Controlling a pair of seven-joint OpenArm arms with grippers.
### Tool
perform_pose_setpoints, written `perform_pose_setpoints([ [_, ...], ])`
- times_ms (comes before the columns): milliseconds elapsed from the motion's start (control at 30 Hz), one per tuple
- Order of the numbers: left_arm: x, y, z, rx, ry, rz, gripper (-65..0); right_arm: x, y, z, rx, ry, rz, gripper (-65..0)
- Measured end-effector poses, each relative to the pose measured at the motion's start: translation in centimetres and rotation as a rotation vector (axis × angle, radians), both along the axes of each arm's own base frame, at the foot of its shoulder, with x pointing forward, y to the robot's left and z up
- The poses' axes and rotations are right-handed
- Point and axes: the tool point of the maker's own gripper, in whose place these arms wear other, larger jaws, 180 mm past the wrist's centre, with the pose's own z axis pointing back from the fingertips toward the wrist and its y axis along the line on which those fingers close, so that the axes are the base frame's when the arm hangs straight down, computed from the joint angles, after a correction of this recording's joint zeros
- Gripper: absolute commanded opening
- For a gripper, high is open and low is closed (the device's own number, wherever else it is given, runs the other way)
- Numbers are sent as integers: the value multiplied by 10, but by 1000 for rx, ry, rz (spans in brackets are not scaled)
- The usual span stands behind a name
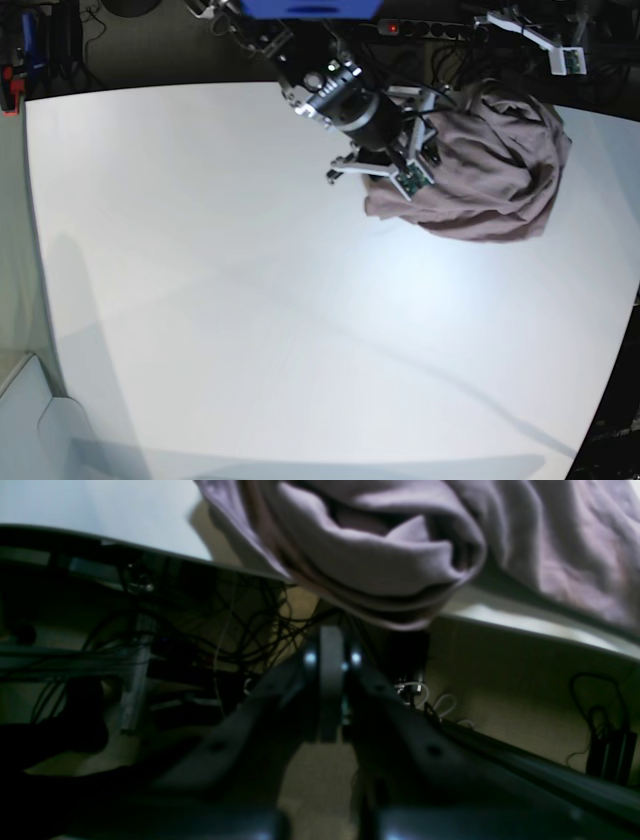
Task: Layout the t-shirt on the table in an organized manner, then fold the t-shirt properly
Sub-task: 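Reach the right gripper to the crumpled mauve t-shirt and grasp it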
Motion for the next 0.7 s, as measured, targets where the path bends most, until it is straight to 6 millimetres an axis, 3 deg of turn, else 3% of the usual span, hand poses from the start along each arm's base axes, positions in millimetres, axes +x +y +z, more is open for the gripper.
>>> perform_pose_setpoints([
  [233, -1, 0, -1, -2, 3, 2, -648, 2, -11, -38, -105, 42, 18, -464],
  [700, 8, 0, 2, -1, -23, 4, -648, -4, -20, -48, -129, 44, 31, -464],
])
